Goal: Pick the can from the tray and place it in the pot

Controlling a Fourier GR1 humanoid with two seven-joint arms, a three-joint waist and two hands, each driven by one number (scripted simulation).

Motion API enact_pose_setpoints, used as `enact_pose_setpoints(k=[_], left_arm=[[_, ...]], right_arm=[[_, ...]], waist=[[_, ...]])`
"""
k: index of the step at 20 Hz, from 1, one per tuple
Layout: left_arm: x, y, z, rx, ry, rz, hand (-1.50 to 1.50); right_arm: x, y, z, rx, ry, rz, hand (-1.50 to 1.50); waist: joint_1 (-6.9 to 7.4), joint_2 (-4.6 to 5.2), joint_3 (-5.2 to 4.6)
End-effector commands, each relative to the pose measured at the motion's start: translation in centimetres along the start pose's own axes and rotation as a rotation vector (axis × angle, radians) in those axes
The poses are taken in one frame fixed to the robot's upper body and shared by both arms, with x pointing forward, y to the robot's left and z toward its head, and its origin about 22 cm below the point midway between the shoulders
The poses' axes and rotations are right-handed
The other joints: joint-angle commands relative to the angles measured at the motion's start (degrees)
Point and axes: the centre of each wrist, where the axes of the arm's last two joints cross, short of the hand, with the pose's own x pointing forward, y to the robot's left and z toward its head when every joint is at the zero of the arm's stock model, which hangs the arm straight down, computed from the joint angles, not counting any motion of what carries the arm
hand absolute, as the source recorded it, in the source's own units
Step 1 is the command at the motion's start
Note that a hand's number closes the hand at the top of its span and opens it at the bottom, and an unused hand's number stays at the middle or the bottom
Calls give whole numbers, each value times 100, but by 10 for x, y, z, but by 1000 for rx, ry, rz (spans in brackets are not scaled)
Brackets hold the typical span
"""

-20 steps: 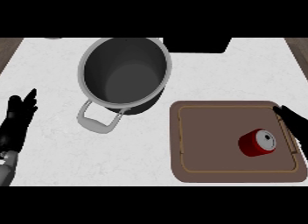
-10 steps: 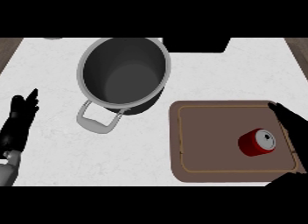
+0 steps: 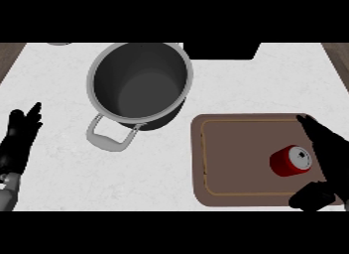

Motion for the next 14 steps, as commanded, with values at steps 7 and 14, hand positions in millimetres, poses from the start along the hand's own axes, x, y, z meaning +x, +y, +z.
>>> enact_pose_setpoints(k=[7,14], left_arm=[[-7,15,-9,7,2,3,0],[-29,6,-2,2,-5,-1,0]], right_arm=[[-7,17,-21,67,148,47,-150],[12,12,-25,81,134,33,-150]], waist=[[-30,6,-2],[-18,1,-4]])
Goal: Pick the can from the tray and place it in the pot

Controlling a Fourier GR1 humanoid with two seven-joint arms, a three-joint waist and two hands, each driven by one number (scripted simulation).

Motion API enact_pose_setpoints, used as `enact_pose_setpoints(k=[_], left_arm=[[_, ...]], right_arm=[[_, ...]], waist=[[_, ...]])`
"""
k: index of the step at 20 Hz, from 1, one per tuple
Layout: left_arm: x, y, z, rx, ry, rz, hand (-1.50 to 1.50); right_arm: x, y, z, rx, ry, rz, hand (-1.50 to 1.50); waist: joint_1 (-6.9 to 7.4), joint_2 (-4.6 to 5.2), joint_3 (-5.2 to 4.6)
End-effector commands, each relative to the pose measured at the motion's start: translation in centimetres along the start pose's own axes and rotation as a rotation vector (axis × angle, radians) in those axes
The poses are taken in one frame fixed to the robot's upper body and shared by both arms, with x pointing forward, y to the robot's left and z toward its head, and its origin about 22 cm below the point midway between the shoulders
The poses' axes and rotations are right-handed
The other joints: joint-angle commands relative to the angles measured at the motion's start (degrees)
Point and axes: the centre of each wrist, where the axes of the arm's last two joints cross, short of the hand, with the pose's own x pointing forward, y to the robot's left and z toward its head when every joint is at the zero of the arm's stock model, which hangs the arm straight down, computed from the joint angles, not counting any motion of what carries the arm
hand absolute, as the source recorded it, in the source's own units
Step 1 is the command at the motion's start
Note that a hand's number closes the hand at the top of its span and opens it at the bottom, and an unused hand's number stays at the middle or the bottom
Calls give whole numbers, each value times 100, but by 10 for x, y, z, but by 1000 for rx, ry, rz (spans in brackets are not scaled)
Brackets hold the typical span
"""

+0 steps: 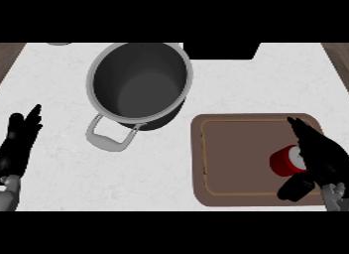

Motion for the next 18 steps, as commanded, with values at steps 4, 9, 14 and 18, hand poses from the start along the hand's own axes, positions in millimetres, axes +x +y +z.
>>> enact_pose_setpoints(k=[4,9,14,18], left_arm=[[10,17,4,4,-3,-22,0],[2,-2,-3,16,0,19,0],[2,14,-4,18,1,-9,0],[-11,-4,1,13,17,-4,0]], right_arm=[[-12,21,-13,56,91,21,-150],[-10,23,-24,48,77,3,-150],[-3,14,-19,63,100,-6,-150],[-1,33,-29,-5,1,1,150]], waist=[[-1,-5,1],[-20,-1,-1],[-13,-5,-1],[-4,-2,0]])
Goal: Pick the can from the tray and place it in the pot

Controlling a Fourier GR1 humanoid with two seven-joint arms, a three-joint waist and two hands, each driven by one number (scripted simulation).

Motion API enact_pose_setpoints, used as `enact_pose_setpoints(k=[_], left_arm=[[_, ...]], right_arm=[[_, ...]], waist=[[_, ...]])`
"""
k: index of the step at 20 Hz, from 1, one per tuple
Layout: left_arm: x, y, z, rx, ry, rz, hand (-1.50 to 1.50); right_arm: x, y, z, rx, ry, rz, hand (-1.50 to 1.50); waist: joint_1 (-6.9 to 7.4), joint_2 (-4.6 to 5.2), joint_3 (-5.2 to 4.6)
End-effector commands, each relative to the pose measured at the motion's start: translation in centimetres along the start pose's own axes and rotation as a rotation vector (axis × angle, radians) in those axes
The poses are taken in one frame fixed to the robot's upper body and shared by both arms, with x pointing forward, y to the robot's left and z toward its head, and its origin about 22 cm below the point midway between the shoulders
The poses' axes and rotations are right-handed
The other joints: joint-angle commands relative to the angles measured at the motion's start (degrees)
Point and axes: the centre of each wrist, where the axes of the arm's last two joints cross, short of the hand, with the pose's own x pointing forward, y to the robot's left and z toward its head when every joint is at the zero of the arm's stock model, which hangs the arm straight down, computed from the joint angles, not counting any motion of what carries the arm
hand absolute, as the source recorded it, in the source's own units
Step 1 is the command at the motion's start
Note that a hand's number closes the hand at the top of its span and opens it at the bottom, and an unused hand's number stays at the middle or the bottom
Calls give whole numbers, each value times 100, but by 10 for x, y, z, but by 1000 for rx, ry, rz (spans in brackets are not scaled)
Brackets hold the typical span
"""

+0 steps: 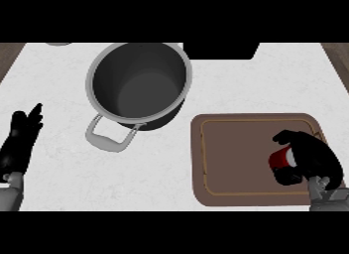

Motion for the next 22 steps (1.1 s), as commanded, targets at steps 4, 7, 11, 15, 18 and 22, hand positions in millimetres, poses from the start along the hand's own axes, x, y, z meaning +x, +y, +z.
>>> enact_pose_setpoints(k=[4,7,11,15,18,22], left_arm=[[21,8,-8,17,-2,11,0],[-2,1,4,-7,-9,2,0],[14,-10,8,11,-9,-5,0],[7,-28,7,-10,3,-13,0],[-7,-4,0,-7,13,1,0],[4,2,0,6,-5,-5,0]], right_arm=[[-9,-4,-8,-115,-40,100,150],[7,4,-5,-173,-74,134,150],[15,-8,10,-237,-85,124,150],[11,15,-11,-255,-124,158,150],[2,16,-8,-211,-211,129,150],[13,17,-10,-336,-204,154,150]], waist=[[-8,0,1],[19,0,0],[2,-4,0],[12,8,2],[0,3,1],[2,0,0]])
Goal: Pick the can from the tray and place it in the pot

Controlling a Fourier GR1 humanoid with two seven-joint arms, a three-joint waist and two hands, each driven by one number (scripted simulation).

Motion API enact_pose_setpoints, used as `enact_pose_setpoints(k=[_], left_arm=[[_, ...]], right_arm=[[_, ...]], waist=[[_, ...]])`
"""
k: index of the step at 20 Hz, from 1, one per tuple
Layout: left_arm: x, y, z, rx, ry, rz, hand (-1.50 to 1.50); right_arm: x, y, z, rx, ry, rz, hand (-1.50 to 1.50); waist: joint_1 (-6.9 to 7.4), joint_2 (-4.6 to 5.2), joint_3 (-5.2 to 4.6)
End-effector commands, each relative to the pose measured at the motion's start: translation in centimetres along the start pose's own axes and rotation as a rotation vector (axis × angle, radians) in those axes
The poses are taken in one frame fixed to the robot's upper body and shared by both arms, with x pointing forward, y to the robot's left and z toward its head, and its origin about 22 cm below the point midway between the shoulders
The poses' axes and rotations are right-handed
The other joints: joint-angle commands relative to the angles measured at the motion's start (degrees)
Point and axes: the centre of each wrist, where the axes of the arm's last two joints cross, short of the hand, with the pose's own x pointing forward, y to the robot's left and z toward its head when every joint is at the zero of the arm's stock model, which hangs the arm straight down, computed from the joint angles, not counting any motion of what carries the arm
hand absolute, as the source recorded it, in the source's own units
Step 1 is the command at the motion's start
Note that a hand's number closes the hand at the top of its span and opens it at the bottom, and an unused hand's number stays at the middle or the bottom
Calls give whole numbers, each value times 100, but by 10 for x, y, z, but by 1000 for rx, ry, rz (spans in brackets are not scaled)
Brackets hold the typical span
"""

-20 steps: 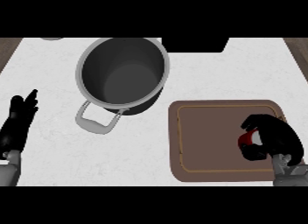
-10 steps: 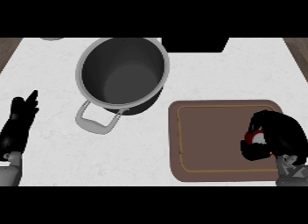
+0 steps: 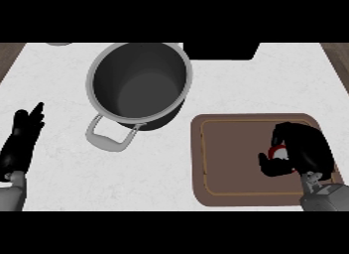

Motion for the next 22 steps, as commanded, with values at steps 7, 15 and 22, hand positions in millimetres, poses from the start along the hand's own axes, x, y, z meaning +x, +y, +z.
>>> enact_pose_setpoints(k=[7,15,22], left_arm=[[12,10,2,24,-3,-9,0],[5,-2,-1,-22,0,24,0],[5,0,1,-16,-6,-6,0]], right_arm=[[38,-81,44,-435,-164,-169,150],[73,-124,89,-674,-385,-377,150],[133,-186,102,-615,-463,-359,150]], waist=[[-63,-31,7],[-4,2,6],[51,0,3]])
